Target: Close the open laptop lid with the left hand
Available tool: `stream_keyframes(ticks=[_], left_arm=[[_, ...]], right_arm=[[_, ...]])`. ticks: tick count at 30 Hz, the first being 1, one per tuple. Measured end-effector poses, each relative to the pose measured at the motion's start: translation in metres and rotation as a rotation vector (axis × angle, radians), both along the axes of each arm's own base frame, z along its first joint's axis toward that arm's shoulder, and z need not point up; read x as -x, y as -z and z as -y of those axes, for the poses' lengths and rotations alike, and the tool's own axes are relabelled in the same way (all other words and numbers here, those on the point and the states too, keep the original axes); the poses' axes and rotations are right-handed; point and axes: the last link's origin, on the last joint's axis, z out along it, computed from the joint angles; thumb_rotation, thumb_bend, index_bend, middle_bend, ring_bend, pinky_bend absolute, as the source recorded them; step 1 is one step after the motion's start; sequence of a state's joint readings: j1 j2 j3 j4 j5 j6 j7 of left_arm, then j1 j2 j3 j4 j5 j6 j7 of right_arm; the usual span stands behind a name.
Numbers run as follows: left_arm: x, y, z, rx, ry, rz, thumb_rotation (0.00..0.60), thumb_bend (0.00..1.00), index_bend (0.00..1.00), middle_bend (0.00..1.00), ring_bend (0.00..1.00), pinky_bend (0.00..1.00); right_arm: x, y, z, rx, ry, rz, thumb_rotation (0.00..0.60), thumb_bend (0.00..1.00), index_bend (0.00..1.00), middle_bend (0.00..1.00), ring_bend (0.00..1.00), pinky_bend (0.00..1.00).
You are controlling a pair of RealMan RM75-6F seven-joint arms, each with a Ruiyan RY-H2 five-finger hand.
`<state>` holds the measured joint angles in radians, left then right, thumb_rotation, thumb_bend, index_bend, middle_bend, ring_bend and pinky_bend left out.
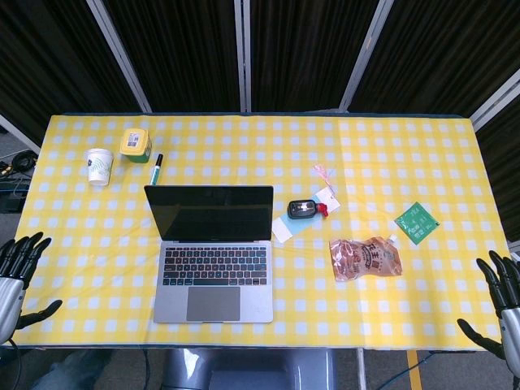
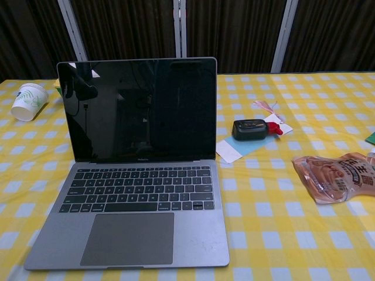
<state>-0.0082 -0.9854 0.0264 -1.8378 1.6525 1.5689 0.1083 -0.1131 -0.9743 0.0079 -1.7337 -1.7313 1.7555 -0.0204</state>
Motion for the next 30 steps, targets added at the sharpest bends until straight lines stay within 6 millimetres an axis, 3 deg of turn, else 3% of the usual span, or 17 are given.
stream_keyframes(ticks=[11,13,15,17,21,23,30], left_arm=[[0.001,0.002,-0.002,0.005,-0.014,-0.002,0.600,0.01,0.00,0.00,0.00,0.00],[0.001,0.004,-0.005,0.015,-0.015,0.001,0.600,0.13,0.00,0.00,0.00,0.00],[-0.002,0.007,-0.010,0.030,-0.014,0.015,0.600,0.44,0.00,0.00,0.00,0.00],[-0.006,0.011,-0.019,0.052,-0.004,0.033,0.600,0.67,0.00,0.00,0.00,0.00],[-0.024,0.019,-0.052,0.117,0.044,0.074,0.600,0.94,0.00,0.00,0.00,0.00],[-0.035,0.022,-0.070,0.149,0.065,0.080,0.600,0.99,0.00,0.00,0.00,0.00],[-0.085,0.038,-0.145,0.245,0.122,0.105,0.600,1.00,0.00,0.00,0.00,0.00]], right_arm=[[0.002,0.001,0.002,-0.012,0.005,0.000,0.600,0.00,0.00,0.00,0.00,0.00],[0.002,0.001,0.002,-0.010,0.006,0.004,0.600,0.00,0.00,0.00,0.00,0.00],[0.002,0.000,0.002,-0.007,0.009,0.007,0.600,0.00,0.00,0.00,0.00,0.00],[0.002,0.000,0.004,-0.007,0.010,0.006,0.600,0.00,0.00,0.00,0.00,0.00],[0.003,0.001,0.007,-0.010,0.020,0.002,0.600,0.00,0.00,0.00,0.00,0.00],[0.005,0.002,0.009,-0.012,0.030,-0.002,0.600,0.00,0.00,0.00,0.00,0.00],[0.013,0.003,0.016,-0.016,0.075,-0.009,0.600,0.00,0.00,0.00,0.00,0.00]])
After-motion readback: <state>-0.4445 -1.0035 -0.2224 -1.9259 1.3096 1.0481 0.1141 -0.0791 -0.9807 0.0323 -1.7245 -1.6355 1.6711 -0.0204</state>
